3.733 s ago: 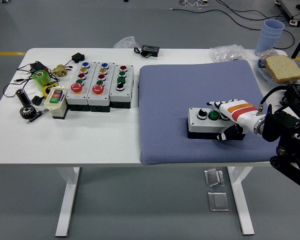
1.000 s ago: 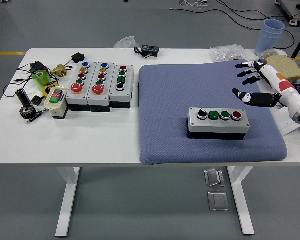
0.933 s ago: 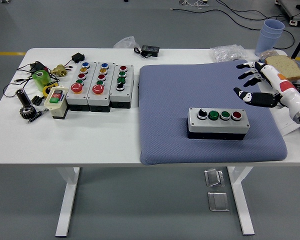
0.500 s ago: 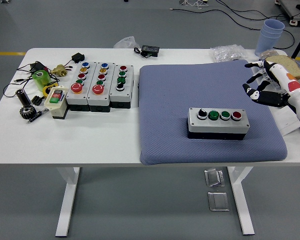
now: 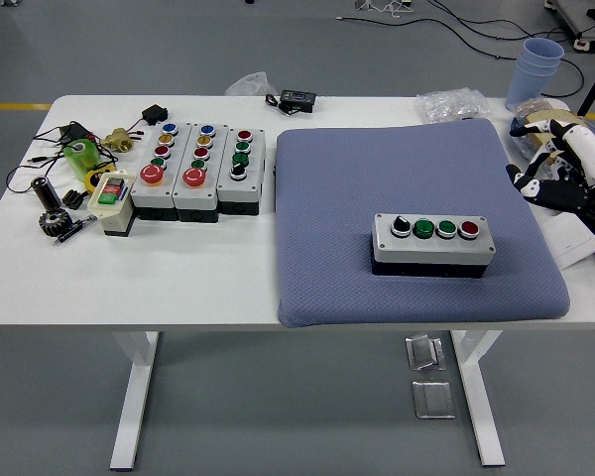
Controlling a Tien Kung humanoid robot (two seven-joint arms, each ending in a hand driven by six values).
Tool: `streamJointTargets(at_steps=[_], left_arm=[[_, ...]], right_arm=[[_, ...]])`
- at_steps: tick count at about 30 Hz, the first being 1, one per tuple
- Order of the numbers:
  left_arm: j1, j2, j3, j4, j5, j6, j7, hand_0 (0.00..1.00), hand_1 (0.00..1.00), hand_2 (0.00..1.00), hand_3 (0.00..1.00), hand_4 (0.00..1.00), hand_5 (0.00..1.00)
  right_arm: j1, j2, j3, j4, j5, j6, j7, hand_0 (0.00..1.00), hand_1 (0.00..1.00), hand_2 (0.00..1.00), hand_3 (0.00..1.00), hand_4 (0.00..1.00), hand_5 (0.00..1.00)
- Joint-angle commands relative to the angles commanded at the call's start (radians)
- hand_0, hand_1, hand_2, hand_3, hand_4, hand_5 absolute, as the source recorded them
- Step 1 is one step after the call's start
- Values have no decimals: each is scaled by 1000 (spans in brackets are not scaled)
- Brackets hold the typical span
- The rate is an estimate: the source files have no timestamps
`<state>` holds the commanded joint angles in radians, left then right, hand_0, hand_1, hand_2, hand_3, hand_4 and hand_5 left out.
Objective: Pick up the button,place it on the desk,press the button,press the button
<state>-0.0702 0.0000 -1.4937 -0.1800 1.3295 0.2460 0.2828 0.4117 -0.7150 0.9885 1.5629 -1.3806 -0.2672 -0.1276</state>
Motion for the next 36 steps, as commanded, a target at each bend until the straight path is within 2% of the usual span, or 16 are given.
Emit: streamJointTargets(at_steps=[5,6,8,9,11,12,17,18,23,24,29,30,35,36], left_arm=[[-4,0,-3,0,2,0,1,530,421,418,431,249,504],[-4,0,-2,0,-1,1,0,531,420,418,431,251,502],[-3,0,3,0,-10,1,-2,531,420,418,431,251,502],[3,0,-6,0,-17,4,-1,531,420,418,431,251,502],[3,0,-12,0,-8,4,0,531,420,418,431,251,502],[3,0,-13,0,-7,4,1,532,420,418,430,250,500],[3,0,-3,0,-33,6,-4,532,420,418,430,250,500],[3,0,-5,0,-34,6,-4,532,420,418,430,251,500],[1,0,-5,0,-27,5,-2,532,420,418,430,251,500],[1,0,-4,0,-30,6,-3,532,421,418,430,251,501],[1,0,-2,0,-32,6,-3,532,421,418,430,251,501],[1,0,-3,0,-31,6,-3,532,420,418,430,251,501],[-2,0,-5,0,-25,5,-1,532,420,418,430,251,501],[-2,0,-5,0,-25,5,-1,532,421,418,430,251,501]], right_arm=[[-12,-4,4,-3,-5,48,-3,202,10,286,744,626,188],[-10,-3,2,-4,-3,53,-5,204,2,286,738,586,186],[-4,1,-6,-7,2,55,-9,204,2,286,738,586,186],[28,26,-33,-10,-23,86,-38,204,2,286,738,586,186],[38,35,-41,-10,-37,105,-50,204,2,286,738,586,186],[40,37,-42,-10,-39,108,-52,260,13,290,715,485,107],[69,68,-50,-9,-79,167,-132,260,13,290,715,485,107],[70,71,-49,-7,-83,179,-146,261,2,282,668,478,104],[64,72,-47,6,-95,216,-173,261,2,282,668,478,104],[58,67,-45,7,-99,227,-182,269,2,264,618,452,2],[45,54,-51,2,-92,246,-206,269,2,264,618,452,2],[47,53,-59,0,-89,250,-210,276,2,248,612,578,2],[62,65,-92,-22,-98,261,-219,276,2,248,612,578,2],[63,69,-94,-27,-110,263,-222,235,2,225,641,403,2]])
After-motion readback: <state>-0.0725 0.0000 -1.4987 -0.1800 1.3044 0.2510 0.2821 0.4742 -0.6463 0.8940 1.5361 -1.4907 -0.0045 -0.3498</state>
